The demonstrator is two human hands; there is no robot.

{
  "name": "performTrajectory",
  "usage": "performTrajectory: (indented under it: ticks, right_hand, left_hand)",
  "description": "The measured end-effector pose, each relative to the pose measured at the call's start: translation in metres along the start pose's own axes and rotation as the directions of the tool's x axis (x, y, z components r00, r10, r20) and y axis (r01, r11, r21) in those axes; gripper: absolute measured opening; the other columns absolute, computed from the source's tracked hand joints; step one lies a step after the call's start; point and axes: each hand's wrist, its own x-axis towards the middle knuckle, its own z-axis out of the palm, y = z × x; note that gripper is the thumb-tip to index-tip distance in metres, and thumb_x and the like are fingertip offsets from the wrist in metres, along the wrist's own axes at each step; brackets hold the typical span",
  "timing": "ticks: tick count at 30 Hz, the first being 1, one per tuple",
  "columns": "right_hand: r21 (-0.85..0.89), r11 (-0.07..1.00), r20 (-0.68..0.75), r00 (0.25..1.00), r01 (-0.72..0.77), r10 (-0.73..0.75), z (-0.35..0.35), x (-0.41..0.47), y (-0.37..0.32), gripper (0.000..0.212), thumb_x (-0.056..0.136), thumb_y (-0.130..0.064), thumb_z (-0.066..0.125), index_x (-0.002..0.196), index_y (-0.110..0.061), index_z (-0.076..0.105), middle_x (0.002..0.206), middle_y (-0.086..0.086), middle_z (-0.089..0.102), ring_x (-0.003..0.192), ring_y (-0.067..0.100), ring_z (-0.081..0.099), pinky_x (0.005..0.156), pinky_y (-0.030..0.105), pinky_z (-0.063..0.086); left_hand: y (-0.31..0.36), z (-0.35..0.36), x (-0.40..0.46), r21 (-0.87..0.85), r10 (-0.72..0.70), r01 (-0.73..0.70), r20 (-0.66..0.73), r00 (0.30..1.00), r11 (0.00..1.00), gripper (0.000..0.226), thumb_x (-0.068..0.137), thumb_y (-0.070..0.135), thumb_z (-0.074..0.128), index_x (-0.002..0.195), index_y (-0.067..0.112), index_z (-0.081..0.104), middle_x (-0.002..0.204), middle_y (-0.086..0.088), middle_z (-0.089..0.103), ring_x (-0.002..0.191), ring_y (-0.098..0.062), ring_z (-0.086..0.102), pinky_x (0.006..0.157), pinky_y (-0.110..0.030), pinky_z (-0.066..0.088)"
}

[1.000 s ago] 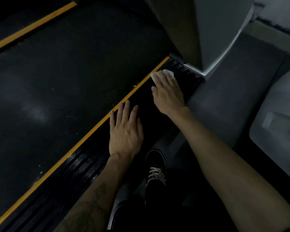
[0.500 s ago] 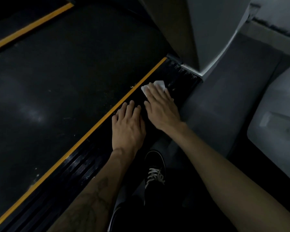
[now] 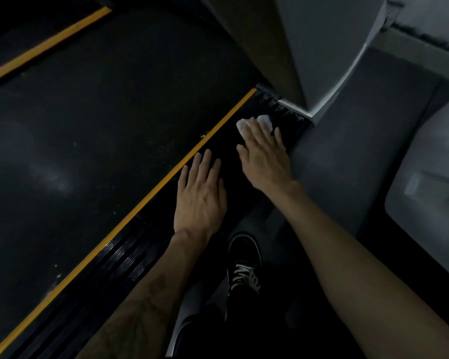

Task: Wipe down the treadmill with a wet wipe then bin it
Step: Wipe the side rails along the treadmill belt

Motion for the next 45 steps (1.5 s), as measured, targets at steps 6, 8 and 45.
performTrajectory:
  ticks: [6, 8, 45]
  right_hand:
    - [0.036, 0.995, -0.001, 0.996, 0.093, -0.093, 0.010, -0.036, -0.014, 0.072, 0.102, -0.048, 0.010, 0.162, -0.010, 0.021, 0.170, 0.012, 0.016, 0.158, 0.025, 0.008, 0.129, 0.046, 0.006]
    - [-0.003, 0.996, 0.003, 0.996, 0.092, -0.092, 0.003, -0.016, 0.004, 0.067, 0.106, -0.047, 0.015, 0.162, -0.012, 0.021, 0.171, 0.010, 0.015, 0.159, 0.023, 0.008, 0.129, 0.047, 0.003]
    - [-0.001, 0.999, -0.069, 0.997, -0.039, 0.038, 0.008, -0.016, -0.005, 0.069, 0.106, -0.046, 0.022, 0.159, -0.001, 0.028, 0.168, 0.018, 0.022, 0.158, 0.027, 0.013, 0.129, 0.048, 0.006]
  left_hand:
    - [0.001, 0.001, 0.001, 0.001, -0.002, 0.002, -0.005, 1.000, 1.000, 0.060, 0.107, 0.041, 0.017, 0.158, 0.015, 0.038, 0.170, -0.007, 0.023, 0.159, -0.020, 0.010, 0.129, -0.046, 0.014]
    - [0.000, 0.002, 0.001, 0.001, -0.005, 0.005, -0.005, 1.000, 1.000, 0.059, 0.107, 0.041, 0.019, 0.158, 0.016, 0.038, 0.170, -0.006, 0.023, 0.159, -0.020, 0.011, 0.129, -0.046, 0.014]
    - [0.001, 0.002, 0.002, -0.029, -0.007, 0.006, -0.033, 0.999, 1.000, 0.055, 0.108, 0.040, 0.027, 0.155, 0.015, 0.043, 0.168, -0.007, 0.028, 0.158, -0.020, 0.014, 0.129, -0.046, 0.014]
